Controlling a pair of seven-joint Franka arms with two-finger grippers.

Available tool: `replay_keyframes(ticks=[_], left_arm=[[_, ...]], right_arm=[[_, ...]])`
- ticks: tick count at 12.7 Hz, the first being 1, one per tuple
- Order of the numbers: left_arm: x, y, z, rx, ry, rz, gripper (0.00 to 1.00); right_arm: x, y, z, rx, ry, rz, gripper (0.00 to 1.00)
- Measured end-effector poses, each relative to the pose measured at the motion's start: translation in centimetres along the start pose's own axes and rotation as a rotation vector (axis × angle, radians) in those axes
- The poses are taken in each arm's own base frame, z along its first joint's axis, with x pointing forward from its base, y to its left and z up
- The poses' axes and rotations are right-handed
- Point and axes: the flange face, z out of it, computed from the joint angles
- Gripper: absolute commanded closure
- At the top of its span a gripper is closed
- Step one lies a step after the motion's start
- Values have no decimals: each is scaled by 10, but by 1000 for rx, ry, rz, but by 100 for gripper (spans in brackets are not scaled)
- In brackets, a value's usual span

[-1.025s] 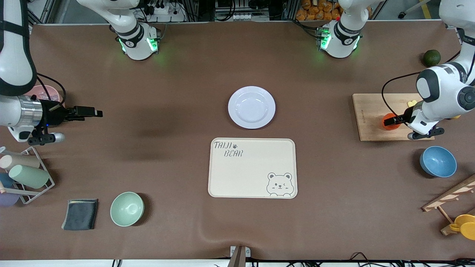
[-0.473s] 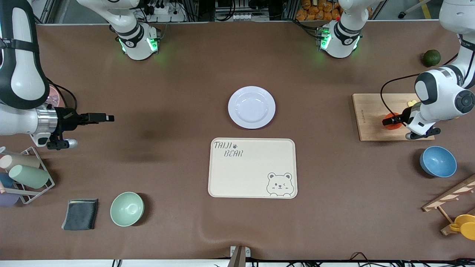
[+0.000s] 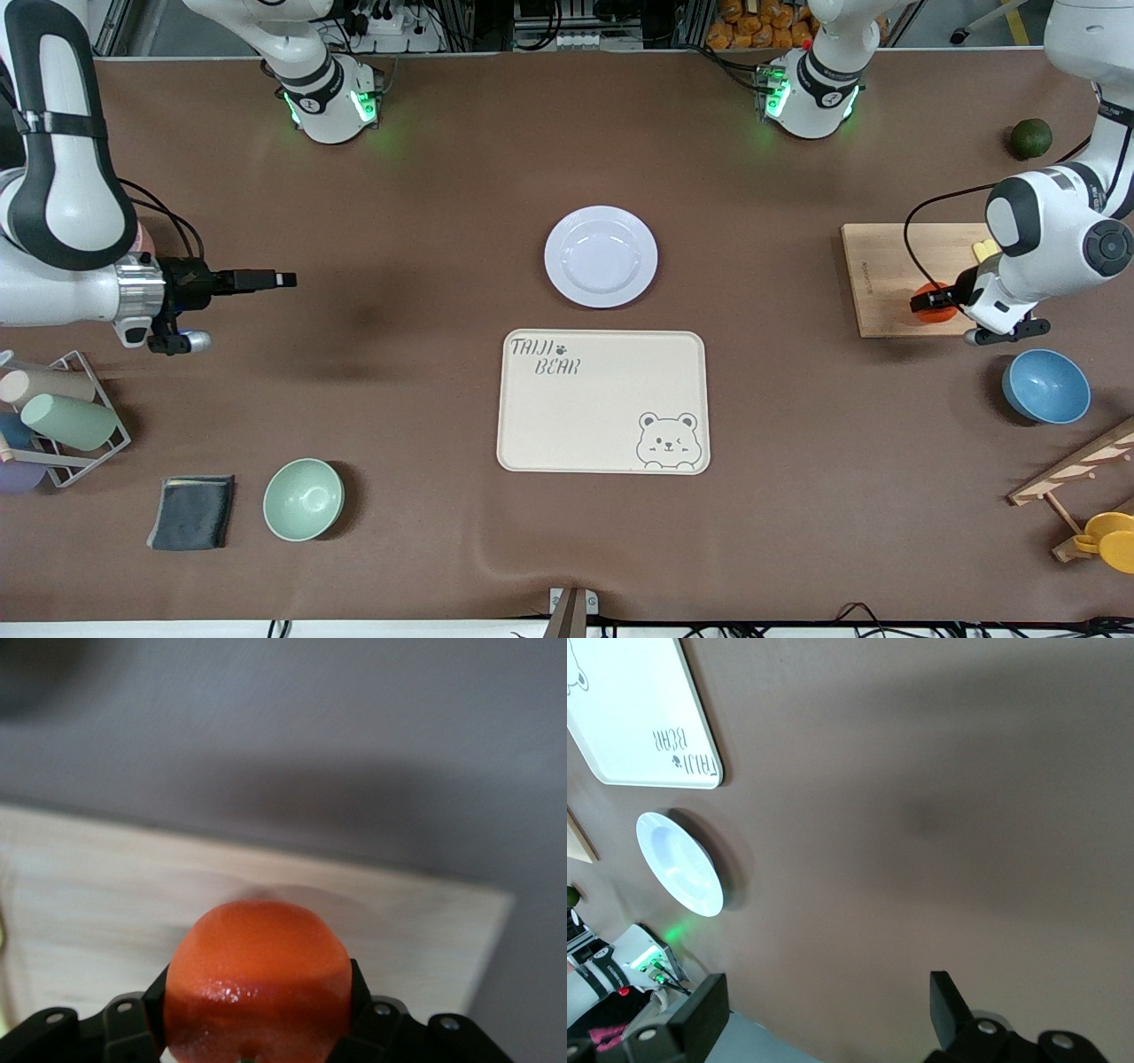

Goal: Place orange and plate with both arms
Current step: 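Carry the orange with the left gripper onto the white plate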

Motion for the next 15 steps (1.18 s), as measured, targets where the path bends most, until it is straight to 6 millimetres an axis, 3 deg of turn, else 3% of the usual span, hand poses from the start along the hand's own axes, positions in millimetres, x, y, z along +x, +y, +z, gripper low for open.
replay_keyframes(ticks=[2,4,7,10,12,15], left_arm=[[4,42,-25,-49,29,-7,100],[5,97,-50,-66,53,-29,100],[-3,176,-71,-91,64,-101,100],[-29,264,-82,-118,44,-195,100],[-58,324,-88,-135,30,-252,100],[-98,386,-84,-129,6,-311,100]], right_arm=[[2,-9,15,32,-17,-2,0],[5,-11,28,68,-32,10,0],[5,-9,44,114,-53,33,0],[4,-8,58,183,-64,59,0],[6,-9,68,234,-71,75,0],[15,4,100,324,-89,38,0]])
